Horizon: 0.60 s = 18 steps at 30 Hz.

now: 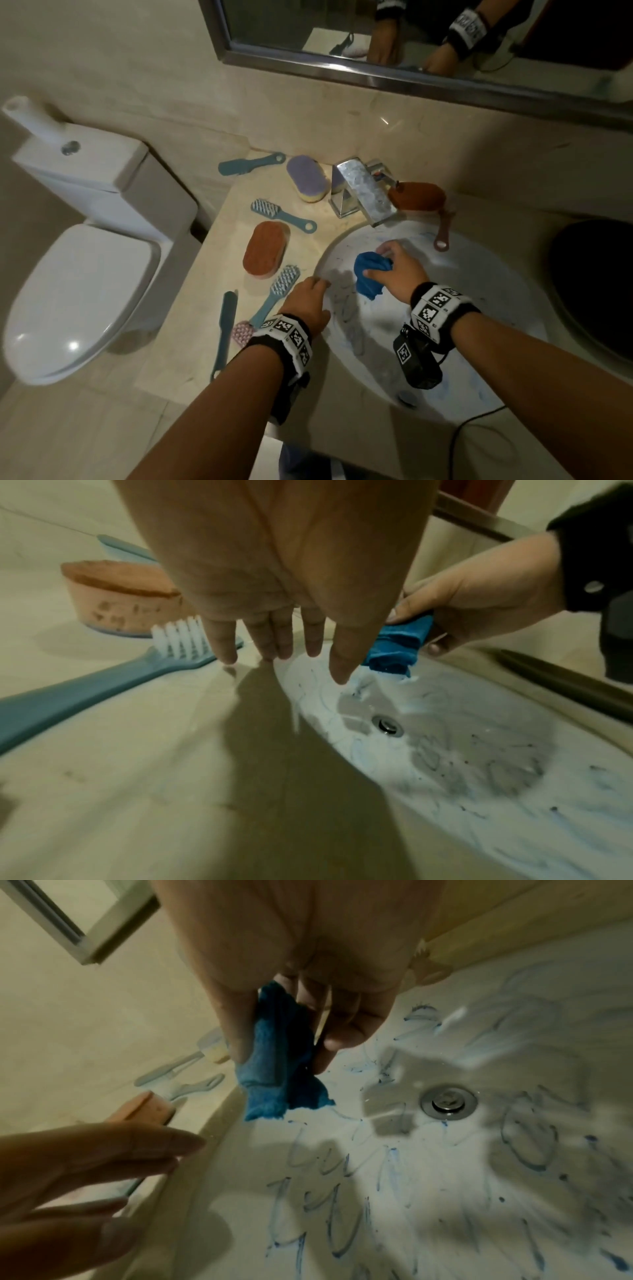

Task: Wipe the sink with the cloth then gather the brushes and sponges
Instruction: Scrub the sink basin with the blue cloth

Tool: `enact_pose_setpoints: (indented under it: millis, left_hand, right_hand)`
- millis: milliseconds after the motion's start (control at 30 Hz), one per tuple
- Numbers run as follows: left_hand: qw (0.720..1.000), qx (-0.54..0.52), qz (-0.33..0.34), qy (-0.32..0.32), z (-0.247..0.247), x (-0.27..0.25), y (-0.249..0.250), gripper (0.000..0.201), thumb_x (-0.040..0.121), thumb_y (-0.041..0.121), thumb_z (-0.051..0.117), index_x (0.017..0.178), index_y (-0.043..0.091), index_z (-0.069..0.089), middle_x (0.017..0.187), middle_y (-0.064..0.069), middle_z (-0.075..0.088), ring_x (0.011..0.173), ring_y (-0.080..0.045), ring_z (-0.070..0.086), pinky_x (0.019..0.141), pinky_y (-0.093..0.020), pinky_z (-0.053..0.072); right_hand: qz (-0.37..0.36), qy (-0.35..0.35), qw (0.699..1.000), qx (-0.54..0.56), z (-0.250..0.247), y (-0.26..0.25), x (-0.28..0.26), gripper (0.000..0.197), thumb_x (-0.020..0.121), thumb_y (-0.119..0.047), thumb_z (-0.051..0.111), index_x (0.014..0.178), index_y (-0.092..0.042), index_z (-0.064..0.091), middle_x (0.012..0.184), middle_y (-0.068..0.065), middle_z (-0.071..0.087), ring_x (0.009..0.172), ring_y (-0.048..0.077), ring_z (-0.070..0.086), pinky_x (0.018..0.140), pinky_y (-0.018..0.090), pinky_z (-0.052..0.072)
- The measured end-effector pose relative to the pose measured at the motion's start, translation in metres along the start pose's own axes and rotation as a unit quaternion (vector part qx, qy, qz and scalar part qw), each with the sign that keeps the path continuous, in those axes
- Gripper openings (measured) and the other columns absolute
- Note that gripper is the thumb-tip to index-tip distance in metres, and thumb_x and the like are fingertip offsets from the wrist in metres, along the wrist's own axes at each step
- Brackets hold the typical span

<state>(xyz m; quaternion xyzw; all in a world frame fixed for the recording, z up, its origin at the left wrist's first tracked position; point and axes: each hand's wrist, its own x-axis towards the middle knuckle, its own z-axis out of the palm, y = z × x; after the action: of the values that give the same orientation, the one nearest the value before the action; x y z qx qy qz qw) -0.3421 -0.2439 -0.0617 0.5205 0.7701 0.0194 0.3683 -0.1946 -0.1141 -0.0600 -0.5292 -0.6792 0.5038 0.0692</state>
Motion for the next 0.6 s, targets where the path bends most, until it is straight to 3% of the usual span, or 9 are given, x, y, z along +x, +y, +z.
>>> enact_pose_setpoints:
  millis: [100,233,333,500,600]
  left_hand:
    - [0.998,0.048,0.017,0.028,-0.002,0.008,-0.011,0.071,0.085,0.016,0.057,0.147,0.011,0.023,0.156,-0.012,0.012,0.144,-0.027,0.013,0.118,-0.031,0.011]
    - [0.996,0.063,0.02,0.053,-0.015,0.024,-0.021,0.069,0.089,0.013,0.05,0.149,0.009,0.017,0.158,-0.013,0.006,0.146,-0.027,0.008,0.119,-0.039,0.013]
    - [0.996,0.082,0.021,0.035,-0.024,0.037,-0.027,0.07,0.092,0.012,0.046,0.15,0.008,0.008,0.158,-0.014,-0.005,0.147,-0.028,-0.001,0.12,-0.041,0.011]
    - [0.991,0.129,0.02,-0.042,-0.03,0.05,-0.032,0.088,0.09,0.021,0.057,0.15,0.009,-0.006,0.156,-0.015,-0.018,0.147,-0.029,-0.009,0.118,-0.04,0.008]
    - [0.984,0.157,0.032,-0.073,-0.037,0.052,-0.034,0.112,0.079,0.027,0.074,0.149,0.008,-0.011,0.155,-0.016,-0.022,0.146,-0.03,-0.013,0.12,-0.038,0.006]
  right_hand:
    - [0.009,0.004,1.0,-0.02,0.01,0.007,0.013,0.039,0.083,-0.017,0.068,0.116,-0.011,0.047,0.11,0.003,0.053,0.098,0.022,0.054,0.082,0.027,0.04]
    - [0.023,0.001,1.0,-0.014,0.029,0.021,0.035,0.033,0.084,-0.016,0.067,0.11,-0.016,0.047,0.118,0.007,0.054,0.105,0.026,0.056,0.091,0.036,0.047]
    - [0.034,0.012,0.999,-0.024,0.043,0.027,0.053,0.03,0.083,-0.017,0.067,0.101,-0.02,0.043,0.114,0.007,0.056,0.104,0.025,0.056,0.094,0.036,0.047]
    - [0.007,0.056,0.998,0.003,0.066,0.033,0.079,0.023,0.085,-0.016,0.064,0.091,-0.014,0.042,0.095,0.01,0.054,0.087,0.02,0.053,0.075,0.029,0.049]
    - [0.005,0.087,0.996,0.016,0.076,0.031,0.085,0.022,0.086,-0.016,0.063,0.082,-0.014,0.042,0.088,0.009,0.052,0.082,0.019,0.052,0.058,0.02,0.048]
